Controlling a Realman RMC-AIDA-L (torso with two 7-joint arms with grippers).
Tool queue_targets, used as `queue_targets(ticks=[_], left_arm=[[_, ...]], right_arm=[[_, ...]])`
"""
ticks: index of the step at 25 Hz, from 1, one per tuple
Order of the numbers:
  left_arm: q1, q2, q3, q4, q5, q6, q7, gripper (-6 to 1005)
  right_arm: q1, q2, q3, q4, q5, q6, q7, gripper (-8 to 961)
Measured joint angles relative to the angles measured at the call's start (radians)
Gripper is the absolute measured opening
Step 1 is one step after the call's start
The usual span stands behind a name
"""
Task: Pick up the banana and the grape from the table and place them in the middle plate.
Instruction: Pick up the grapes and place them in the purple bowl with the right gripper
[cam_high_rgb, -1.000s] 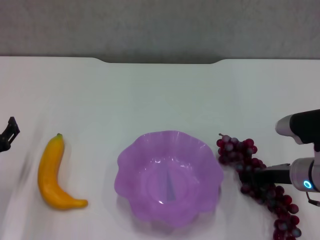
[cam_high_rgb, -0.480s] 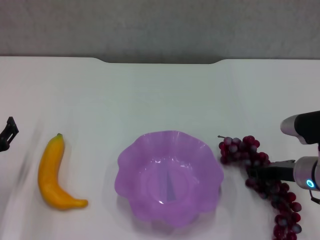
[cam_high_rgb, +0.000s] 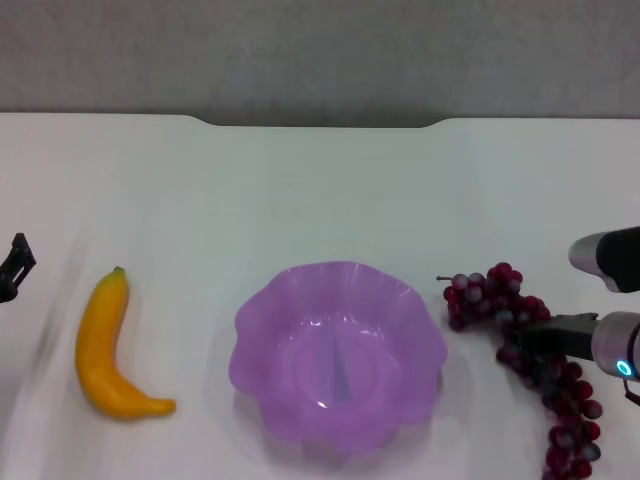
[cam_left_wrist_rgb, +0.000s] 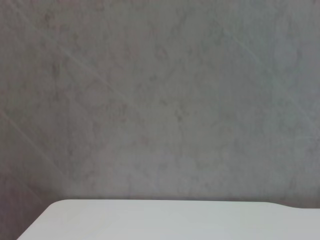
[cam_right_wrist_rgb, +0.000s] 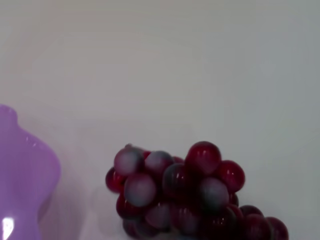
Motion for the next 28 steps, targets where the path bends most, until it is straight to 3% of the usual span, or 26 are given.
queue_targets(ticks=[12,28], left_arm=[[-0.002,0.0,0.0,0.0,0.0,-0.003,0.0,863],[-0.002,-0.002,0.0,0.004,0.0,-0.006,0.0,859]], right_arm=[[-0.024,0.0,-0.139,-0.02,0.0,-0.223,0.001,311],[-0.104,0.0,-0.321,-0.035,0.012,-0.631,0.008,282]])
